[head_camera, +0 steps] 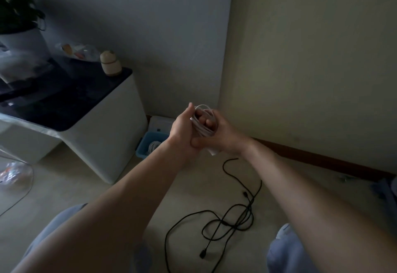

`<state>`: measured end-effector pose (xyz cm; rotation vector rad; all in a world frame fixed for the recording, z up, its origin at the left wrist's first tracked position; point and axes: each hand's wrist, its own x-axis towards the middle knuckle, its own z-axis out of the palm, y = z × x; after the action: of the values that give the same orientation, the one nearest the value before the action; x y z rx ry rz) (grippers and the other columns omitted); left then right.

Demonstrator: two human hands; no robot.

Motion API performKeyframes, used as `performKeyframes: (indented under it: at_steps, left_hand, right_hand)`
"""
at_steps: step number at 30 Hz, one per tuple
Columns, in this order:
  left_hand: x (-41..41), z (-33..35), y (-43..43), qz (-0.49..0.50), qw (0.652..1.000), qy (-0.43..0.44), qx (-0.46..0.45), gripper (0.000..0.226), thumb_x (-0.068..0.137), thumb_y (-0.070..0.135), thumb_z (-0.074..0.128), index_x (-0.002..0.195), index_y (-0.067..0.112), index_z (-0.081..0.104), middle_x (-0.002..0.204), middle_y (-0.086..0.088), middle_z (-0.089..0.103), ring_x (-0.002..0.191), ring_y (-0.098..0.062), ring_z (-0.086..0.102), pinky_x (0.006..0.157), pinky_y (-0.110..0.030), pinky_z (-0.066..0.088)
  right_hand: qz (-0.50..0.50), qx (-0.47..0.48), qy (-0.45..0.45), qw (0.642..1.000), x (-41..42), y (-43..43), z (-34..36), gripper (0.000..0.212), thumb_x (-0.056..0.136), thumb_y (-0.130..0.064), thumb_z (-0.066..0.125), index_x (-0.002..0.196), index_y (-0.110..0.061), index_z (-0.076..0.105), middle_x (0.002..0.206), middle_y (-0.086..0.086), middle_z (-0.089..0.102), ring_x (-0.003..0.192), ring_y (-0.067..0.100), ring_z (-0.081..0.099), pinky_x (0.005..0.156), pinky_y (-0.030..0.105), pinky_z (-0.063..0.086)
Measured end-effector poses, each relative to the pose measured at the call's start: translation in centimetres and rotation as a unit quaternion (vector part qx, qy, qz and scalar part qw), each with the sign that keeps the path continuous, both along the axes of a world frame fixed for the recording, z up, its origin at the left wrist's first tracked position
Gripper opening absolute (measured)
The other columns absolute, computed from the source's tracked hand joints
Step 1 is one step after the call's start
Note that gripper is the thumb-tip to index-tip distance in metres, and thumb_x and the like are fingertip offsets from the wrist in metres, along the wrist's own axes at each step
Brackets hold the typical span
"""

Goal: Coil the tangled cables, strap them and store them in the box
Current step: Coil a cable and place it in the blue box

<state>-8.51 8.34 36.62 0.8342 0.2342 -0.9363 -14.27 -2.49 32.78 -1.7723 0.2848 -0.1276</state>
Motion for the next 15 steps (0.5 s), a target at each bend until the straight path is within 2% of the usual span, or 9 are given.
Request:
performKeyframes:
  at_steps: [3,6,10,13,14,15]
  left_hand:
    - [-0.3,0.3,0.7,-0.022,1.0,0.005,0.009,0.038,0.105,0.041,0.043,0.083,0.01,0.05,0.076,-0.006,0.048,0.064,-0.017,0.053,0.051,-0.022,0.055]
    - [-0.3,0.9,1.8,-0.057,0.998,-0.004,0.009,0.043,0.105,0.038,0.036,0.075,0.01,0.05,0.076,-0.007,0.05,0.067,-0.019,0.056,0.057,-0.025,0.056]
    - [-0.1,1.6,4.1,-0.104,0.992,-0.046,0.053,0.047,0.106,0.036,0.026,0.095,0.004,0.058,0.092,-0.014,0.06,0.081,-0.024,0.06,0.084,-0.035,0.047]
    - [0.2,1.9,5.9,-0.129,0.984,-0.07,0.097,0.044,0.107,0.033,0.025,0.116,0.003,0.056,0.112,-0.017,0.06,0.091,-0.027,0.06,0.104,-0.041,0.04]
    - [0.3,2.0,6.3,-0.139,0.98,-0.081,0.119,0.043,0.107,0.033,0.027,0.115,0.005,0.057,0.109,-0.016,0.062,0.087,-0.026,0.062,0.102,-0.042,0.044]
    - [0.5,1.9,6.6,-0.152,0.97,-0.107,0.154,0.041,0.106,0.036,0.03,0.11,0.008,0.06,0.1,-0.012,0.065,0.079,-0.024,0.064,0.091,-0.041,0.05]
  right_hand:
    - [0.003,-0.022,0.037,0.999,0.1,-0.2,-0.3,0.076,0.046,-0.058,0.091,0.112,-0.038,0.058,0.102,-0.012,0.072,0.097,0.01,0.072,0.086,0.048,0.061]
    - [0.001,-0.008,0.056,0.998,0.2,0.6,-0.2,0.062,0.052,-0.06,0.086,0.104,-0.038,0.06,0.088,-0.013,0.073,0.084,0.013,0.074,0.063,0.039,0.061]
    - [0.002,-0.026,0.047,0.999,0.0,1.9,0.5,0.053,0.057,-0.05,0.077,0.105,-0.039,0.059,0.09,-0.006,0.073,0.072,0.015,0.075,0.049,0.033,0.056]
    - [0.015,-0.09,0.052,0.994,-0.5,3.0,0.8,0.049,0.061,-0.05,0.072,0.104,-0.031,0.058,0.091,-0.002,0.07,0.066,0.011,0.072,0.047,0.033,0.055]
    - [0.018,-0.106,0.051,0.993,-0.6,3.5,0.8,0.046,0.066,-0.049,0.072,0.104,-0.028,0.058,0.09,-0.002,0.069,0.067,0.011,0.071,0.047,0.033,0.056]
    - [0.017,-0.118,0.049,0.992,-0.6,3.8,0.8,0.042,0.072,-0.048,0.073,0.104,-0.026,0.057,0.091,-0.002,0.069,0.069,0.013,0.071,0.048,0.037,0.058]
